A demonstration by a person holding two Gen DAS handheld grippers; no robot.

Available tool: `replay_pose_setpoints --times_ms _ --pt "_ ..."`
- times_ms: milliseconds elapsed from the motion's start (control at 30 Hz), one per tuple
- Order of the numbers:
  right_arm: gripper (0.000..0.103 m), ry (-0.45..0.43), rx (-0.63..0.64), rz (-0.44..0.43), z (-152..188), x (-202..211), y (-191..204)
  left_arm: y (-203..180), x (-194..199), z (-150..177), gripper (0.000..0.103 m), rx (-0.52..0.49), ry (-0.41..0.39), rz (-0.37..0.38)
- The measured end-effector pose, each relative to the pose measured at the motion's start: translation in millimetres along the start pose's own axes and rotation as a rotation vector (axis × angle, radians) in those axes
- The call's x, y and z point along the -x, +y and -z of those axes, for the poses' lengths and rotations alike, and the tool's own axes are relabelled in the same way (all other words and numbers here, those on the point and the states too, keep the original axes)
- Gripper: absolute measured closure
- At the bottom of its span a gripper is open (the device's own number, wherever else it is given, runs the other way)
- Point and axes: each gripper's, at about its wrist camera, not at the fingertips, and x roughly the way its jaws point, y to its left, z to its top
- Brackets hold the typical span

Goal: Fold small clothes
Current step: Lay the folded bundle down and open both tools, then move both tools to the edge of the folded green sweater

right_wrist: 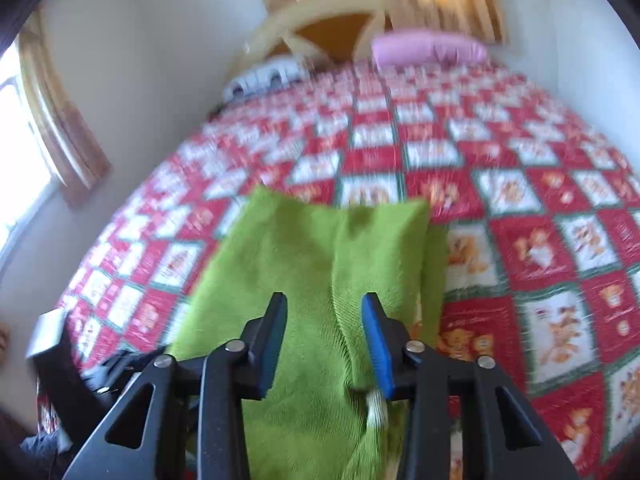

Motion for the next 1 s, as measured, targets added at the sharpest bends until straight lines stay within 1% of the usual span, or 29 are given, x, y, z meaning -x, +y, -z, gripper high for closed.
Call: replay_pose_setpoints --times_ms 33,67,100,133,167,267,300,367,433,467,567,600,633,667,700,733,800,867,933,967,1000 --pt "0.067 0.055 -0.014 0.049 0.1 -19.1 -7.7 -2.6 0.4 1.2 0.009 -0.016 -0.002 -0.007" --pt "0.078 0.089 -0.024 0.129 1.8 -34.8 -18.6 -4.1 0.0 1.8 0.008 -0.023 -0.002 -0.013" --pt "0.081 0.081 -0.034 0.171 2.6 -40.8 -27.1 -5.0 0.1 2.3 0.008 -0.029 -0.003 -0.017" --pt "0.081 0.060 -0.064 0.144 3.2 -39.7 -35.0 -5.6 -0.1 2.7 0.007 -0.034 -0.002 -0.012" --pt "0.081 0.060 -0.081 0.137 2.3 -39.0 -34.8 -5.6 -0.9 3.0 0.005 -0.035 0.002 -0.003" --pt "0.081 0.040 -0.043 0.183 3.9 -24.1 -19.5 -2.5 1.4 3.3 0.004 -0.020 -0.011 0.006" --pt "0.078 0.026 -0.035 0.181 4.8 -20.8 -12.7 -0.9 3.1 3.5 0.004 -0.015 -0.018 0.013" --pt "0.078 -0.006 -0.011 0.102 8.1 -5.1 4.8 2.9 6.4 3.6 0.004 0.006 -0.039 0.028" --pt "0.078 -0.017 0.052 0.018 10.2 0.7 29.4 9.2 11.6 3.8 0.004 0.036 -0.071 0.038" --pt "0.077 -0.008 0.100 -0.012 12.6 0.0 43.9 12.4 14.3 3.9 0.004 0.052 -0.088 0.039" --pt "0.076 0.042 0.199 -0.061 21.8 -14.4 69.7 21.6 20.4 4.8 0.003 0.105 -0.128 0.032" --pt "0.076 0.065 0.218 -0.045 27.0 -22.4 73.6 24.5 21.6 5.0 0.002 0.122 -0.137 0.021" --pt "0.076 0.117 0.241 0.018 34.1 -38.8 74.4 28.2 22.9 5.6 0.001 0.145 -0.145 0.008" --pt "0.076 0.120 0.255 0.043 36.4 -45.4 75.5 29.8 22.3 5.5 0.000 0.158 -0.145 -0.003" --pt "0.076 0.091 0.283 0.057 38.6 -46.3 77.2 32.2 21.2 5.5 0.000 0.172 -0.142 -0.014" --pt "0.076 0.088 0.289 0.063 38.4 -47.2 78.1 34.7 20.3 5.4 0.000 0.188 -0.138 -0.020" --pt "0.076 0.091 0.268 0.063 38.7 -45.8 76.4 38.4 17.5 3.5 0.000 0.209 -0.127 -0.029" --pt "0.075 0.079 0.276 0.055 39.5 -42.4 75.8 38.8 13.1 -1.5 0.000 0.215 -0.110 -0.037" --pt "0.073 0.050 0.262 0.005 38.8 -32.2 68.5 33.9 7.7 -7.4 0.000 0.197 -0.089 -0.049" --pt "0.067 0.033 0.242 -0.019 37.6 -24.8 61.7 29.9 7.5 -8.8 0.000 0.178 -0.088 -0.052" --pt "0.058 0.007 0.203 -0.030 35.3 -15.7 50.2 24.9 5.2 -11.6 0.000 0.156 -0.087 -0.060"
